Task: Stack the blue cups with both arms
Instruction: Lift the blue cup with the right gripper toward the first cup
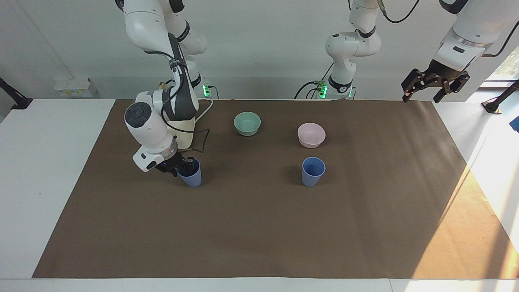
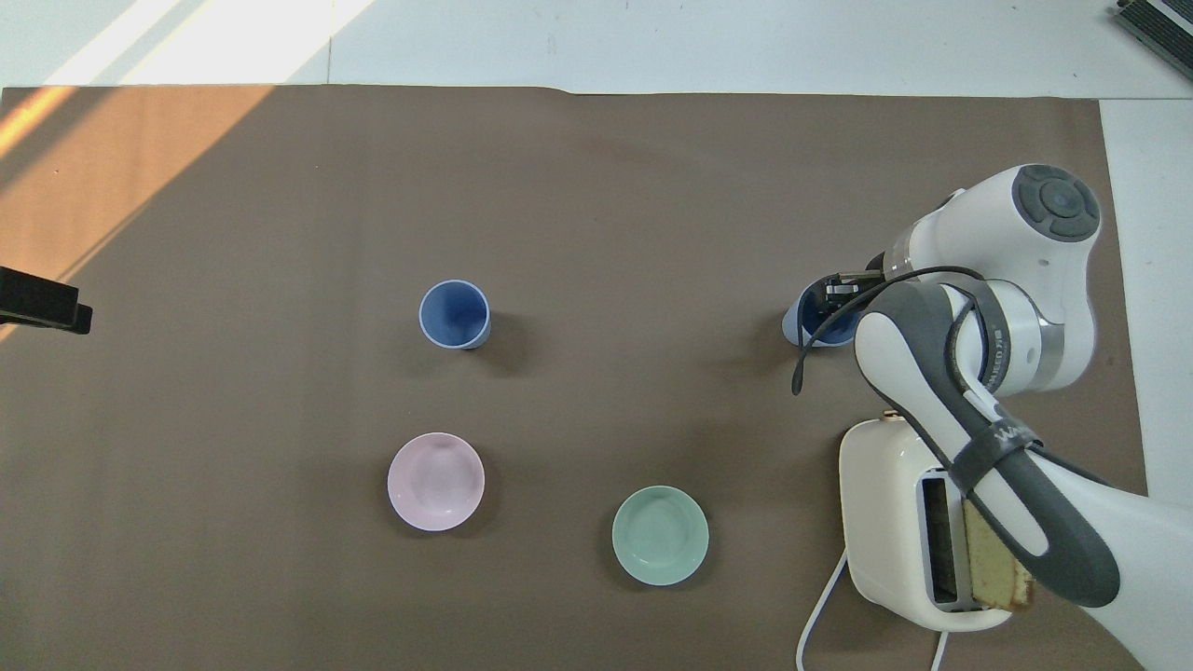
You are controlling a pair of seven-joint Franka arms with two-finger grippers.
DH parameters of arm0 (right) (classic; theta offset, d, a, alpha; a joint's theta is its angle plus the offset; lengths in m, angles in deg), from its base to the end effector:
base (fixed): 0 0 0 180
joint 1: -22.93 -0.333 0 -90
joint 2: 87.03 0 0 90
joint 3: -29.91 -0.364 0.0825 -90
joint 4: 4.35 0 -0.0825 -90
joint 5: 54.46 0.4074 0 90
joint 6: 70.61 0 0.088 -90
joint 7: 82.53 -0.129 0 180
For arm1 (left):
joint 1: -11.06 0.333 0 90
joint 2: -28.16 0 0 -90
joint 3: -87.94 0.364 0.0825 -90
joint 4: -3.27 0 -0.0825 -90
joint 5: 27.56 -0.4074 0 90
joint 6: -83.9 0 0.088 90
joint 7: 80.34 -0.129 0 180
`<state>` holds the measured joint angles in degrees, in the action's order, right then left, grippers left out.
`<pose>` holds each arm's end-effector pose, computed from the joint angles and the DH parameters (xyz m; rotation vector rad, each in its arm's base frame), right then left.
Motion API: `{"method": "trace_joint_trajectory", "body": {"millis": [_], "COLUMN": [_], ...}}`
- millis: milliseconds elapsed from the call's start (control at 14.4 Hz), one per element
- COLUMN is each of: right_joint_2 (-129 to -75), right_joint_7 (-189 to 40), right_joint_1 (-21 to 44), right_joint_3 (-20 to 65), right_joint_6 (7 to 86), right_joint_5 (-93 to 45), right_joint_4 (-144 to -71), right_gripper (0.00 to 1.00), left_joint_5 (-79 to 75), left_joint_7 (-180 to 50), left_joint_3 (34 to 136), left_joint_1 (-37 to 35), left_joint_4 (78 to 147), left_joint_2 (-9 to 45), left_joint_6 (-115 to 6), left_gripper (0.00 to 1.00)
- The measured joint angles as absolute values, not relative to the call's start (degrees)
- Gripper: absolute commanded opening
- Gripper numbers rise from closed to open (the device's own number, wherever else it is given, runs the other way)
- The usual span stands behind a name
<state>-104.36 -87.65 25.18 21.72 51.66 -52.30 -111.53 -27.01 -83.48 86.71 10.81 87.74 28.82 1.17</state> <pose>0.6493 0.0644 0.3627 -3.0706 0.0185 0.0666 0.5598 -0.0159 0.6932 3.1293 -0.1280 -0.0293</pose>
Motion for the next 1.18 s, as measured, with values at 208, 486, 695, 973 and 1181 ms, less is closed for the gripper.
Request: {"method": "trace_joint_trajectory", "body": {"millis": [208, 486, 695, 973, 1181], "right_joint_2": [-104.33, -103.94, -102.48, -101.28, -101.25], "right_joint_7": [-87.65, -87.77, -94.69, -106.33, -113.91], "right_joint_1": [25.18, 24.8, 21.74, 14.38, 9.42], "right_joint_3": [21.71, 21.67, 21.47, 21.26, 21.21], "right_joint_6": [51.62, 47.94, 43.29, 37.9, 36.81], "right_joint_5": [-52.29, -52.29, -52.27, -52.28, -52.31], "right_joint_4": [-111.34, -108.82, -104.46, -97.89, -94.88], "right_gripper": [0.0, 0.0, 0.0, 0.0, 0.0], "left_joint_5": [-27.01, -27.01, -27.01, -27.01, -27.01], "left_joint_7": [-83.48, -83.48, -83.48, -83.48, -83.48], "left_joint_3": [86.71, 86.71, 86.71, 86.71, 86.71], "left_joint_1": [10.81, 10.81, 10.81, 10.81, 10.81], "left_joint_4": [87.74, 87.74, 87.74, 87.74, 87.74], "left_joint_2": [28.82, 28.82, 28.82, 28.82, 28.82], "left_joint_6": [1.17, 1.17, 1.17, 1.17, 1.17], "left_gripper": [1.0, 1.0, 1.0, 1.0, 1.0]}}
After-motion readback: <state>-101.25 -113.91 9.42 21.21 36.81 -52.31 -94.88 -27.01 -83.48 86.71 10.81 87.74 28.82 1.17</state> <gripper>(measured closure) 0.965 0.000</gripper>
